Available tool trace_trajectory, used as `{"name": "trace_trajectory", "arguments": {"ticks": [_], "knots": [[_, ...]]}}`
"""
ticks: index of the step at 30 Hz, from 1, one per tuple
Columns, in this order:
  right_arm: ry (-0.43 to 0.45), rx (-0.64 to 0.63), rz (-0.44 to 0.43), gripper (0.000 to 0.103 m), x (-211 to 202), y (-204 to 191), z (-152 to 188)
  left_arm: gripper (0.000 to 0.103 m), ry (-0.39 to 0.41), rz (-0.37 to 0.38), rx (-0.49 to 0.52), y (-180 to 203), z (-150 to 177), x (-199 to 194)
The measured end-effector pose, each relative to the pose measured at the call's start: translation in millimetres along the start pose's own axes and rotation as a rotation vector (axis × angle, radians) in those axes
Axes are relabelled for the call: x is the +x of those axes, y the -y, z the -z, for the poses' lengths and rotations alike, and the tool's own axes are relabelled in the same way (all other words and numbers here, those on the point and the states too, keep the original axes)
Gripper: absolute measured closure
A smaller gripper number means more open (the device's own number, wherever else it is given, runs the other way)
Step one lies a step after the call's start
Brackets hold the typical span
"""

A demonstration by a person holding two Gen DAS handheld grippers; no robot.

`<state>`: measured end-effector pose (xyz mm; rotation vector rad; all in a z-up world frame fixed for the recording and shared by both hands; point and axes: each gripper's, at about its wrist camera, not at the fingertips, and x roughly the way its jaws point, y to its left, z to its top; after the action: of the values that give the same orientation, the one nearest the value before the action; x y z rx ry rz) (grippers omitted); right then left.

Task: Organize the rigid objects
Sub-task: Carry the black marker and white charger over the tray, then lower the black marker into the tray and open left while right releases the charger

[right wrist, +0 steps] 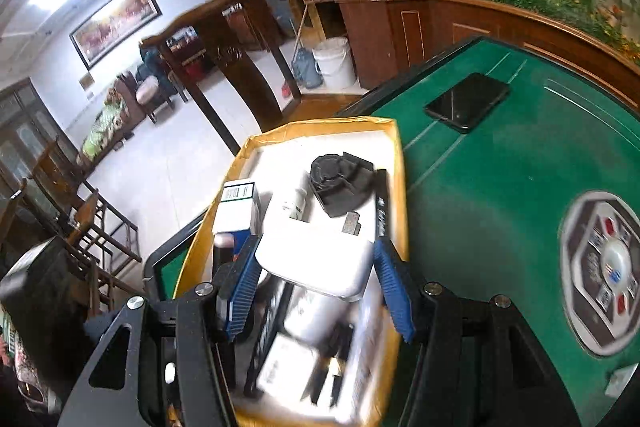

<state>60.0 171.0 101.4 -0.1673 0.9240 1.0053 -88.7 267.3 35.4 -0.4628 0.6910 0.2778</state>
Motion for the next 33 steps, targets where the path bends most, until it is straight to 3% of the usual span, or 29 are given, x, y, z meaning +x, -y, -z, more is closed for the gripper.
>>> {"name": "trace_trajectory", "arguments": {"ticks": [13, 21, 33], "knots": [[-0.084, 0.02, 0.071, 0.047, 63.2, -3.2, -24.7, 0.088, 0.025, -0.047, 0.047, 4.5, 6.9, -2.1], [-0.104, 0.029, 0.081, 0.047, 76.6, -0.2, -20.1, 0.088, 0.028, -0.061, 0.082, 14.5, 12.0, -0.1], [-0.118, 0.009, 0.082, 0.047, 77.7, -4.2, -12.9, 0.088, 0.067, -0.14, 0.139, 23.0, 15.8, -1.9]]}}
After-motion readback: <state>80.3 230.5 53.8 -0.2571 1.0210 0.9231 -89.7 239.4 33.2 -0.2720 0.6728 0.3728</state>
